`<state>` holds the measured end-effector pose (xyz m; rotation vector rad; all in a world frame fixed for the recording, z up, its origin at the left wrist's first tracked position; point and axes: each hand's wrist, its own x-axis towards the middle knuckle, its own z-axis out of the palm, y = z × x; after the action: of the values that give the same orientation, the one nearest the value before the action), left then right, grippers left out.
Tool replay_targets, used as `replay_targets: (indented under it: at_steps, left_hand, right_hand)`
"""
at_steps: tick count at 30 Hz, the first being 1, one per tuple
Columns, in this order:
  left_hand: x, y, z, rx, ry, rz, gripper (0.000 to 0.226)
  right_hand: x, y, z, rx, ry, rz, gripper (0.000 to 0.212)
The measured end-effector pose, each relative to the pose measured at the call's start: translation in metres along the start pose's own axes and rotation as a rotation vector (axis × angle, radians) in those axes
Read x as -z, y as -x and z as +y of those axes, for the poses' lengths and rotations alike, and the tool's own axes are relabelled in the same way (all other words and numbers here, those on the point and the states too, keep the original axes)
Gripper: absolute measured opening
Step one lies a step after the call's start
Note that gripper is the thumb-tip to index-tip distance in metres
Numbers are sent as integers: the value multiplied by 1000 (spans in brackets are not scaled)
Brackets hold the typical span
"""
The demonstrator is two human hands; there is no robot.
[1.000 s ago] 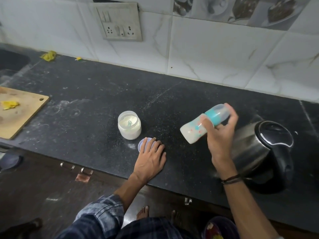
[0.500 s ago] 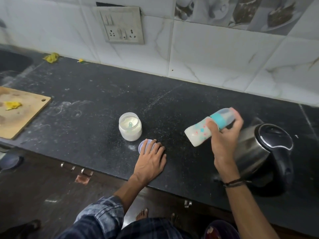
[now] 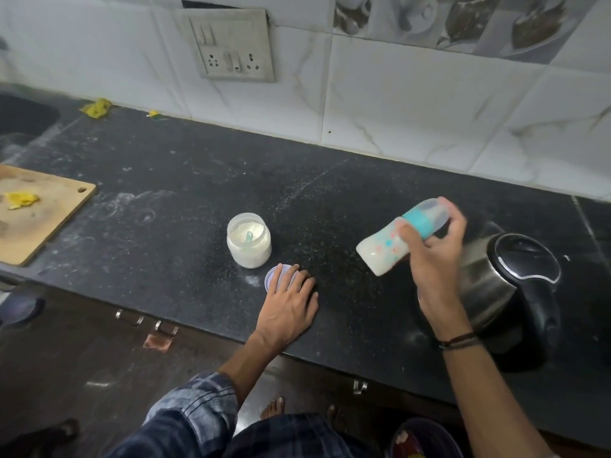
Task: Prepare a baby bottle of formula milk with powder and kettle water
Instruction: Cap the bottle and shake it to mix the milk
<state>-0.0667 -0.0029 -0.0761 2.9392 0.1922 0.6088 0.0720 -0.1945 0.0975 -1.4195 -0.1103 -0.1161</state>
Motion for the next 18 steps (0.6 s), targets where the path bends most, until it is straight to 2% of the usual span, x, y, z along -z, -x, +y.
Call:
replay_targets:
  at_steps: [1, 4, 5, 8, 9, 12, 16, 18]
  left_hand:
    - [0, 0, 0, -3, 0, 6, 37]
    - [-2, -2, 1, 8, -3, 5, 35]
    - [-2, -2, 0, 8, -4, 2, 35]
    - [1, -1, 0, 3, 2, -11, 35]
    - [2, -1, 1, 6, 2, -16, 35]
    - [4, -2, 3, 26, 0, -32, 35]
    - [7, -2, 3, 18, 1, -38, 36]
    - [8, -3, 4, 27, -1, -45, 36]
  right_hand:
    - [1, 0, -1, 29, -12, -1, 62]
    - [3, -10, -7, 150, -166, 165, 70]
    - [0, -11, -11, 156, -153, 139, 72]
    - [1, -7, -9, 91, 46, -108, 67]
    - [2, -8, -9, 89, 19, -90, 66]
    - [2, -17, -13, 72, -180, 134, 65]
    - [0, -5, -8, 10, -12, -84, 61]
    - [0, -9, -11, 21, -147, 54, 60]
